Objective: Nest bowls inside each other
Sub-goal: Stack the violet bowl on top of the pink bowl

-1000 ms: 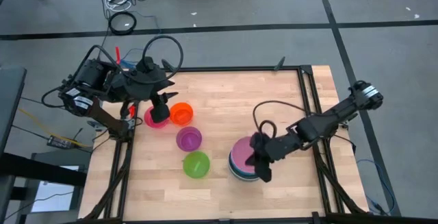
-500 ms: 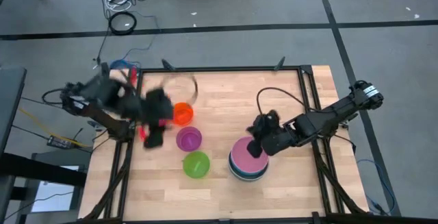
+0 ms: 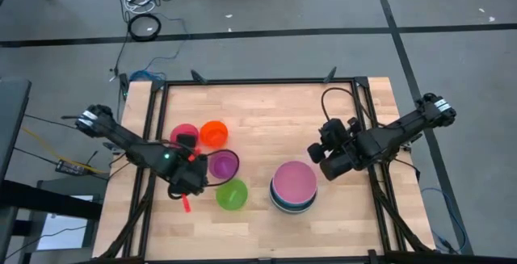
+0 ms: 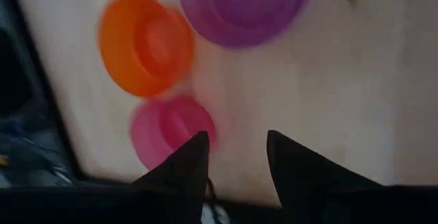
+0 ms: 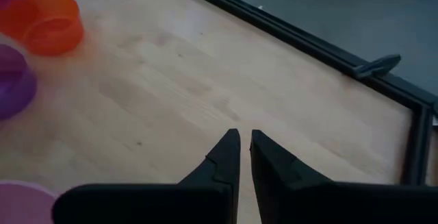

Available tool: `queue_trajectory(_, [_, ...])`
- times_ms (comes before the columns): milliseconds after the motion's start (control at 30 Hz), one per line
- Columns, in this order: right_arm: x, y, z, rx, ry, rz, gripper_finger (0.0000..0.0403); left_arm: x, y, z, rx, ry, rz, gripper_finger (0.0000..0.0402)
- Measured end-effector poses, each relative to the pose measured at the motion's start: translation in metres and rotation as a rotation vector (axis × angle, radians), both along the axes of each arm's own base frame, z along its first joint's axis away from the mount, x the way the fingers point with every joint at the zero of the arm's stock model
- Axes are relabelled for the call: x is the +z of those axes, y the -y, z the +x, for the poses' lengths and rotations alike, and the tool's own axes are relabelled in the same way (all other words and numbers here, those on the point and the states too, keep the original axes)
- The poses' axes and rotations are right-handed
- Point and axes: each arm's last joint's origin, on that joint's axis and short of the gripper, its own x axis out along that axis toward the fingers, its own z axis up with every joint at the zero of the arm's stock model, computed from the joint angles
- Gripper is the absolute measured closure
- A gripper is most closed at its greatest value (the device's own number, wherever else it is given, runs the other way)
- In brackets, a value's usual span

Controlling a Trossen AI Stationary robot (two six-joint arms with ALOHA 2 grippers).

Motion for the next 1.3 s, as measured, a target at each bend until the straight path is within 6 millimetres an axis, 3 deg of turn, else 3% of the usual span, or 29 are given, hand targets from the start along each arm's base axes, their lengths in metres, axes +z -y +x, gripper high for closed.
queue_trajectory(200, [0.001,0.001,0.0,0.019,-0.018,-0.026,0.0377,-0.018,0.005,0.017,-0.208,0.14,0.091,0.0245])
queue_trajectory(500, [0.001,0.003,0.001,0.031,-0.036,-0.02,0.0376,-0.056,0.002,0.002,-0.434,-0.121,-0.005,0.0245])
queue_trajectory(900, [0.001,0.002,0.002,0.031,-0.027,-0.013,0.0374,-0.079,0.006,0.018,-0.55,0.074,0.033,0.0245])
queue_trajectory(1300, [0.0,0.001,0.004,0.04,-0.023,0.014,0.0375,-0.095,-0.006,0.019,-0.525,0.07,-0.024,0.0245])
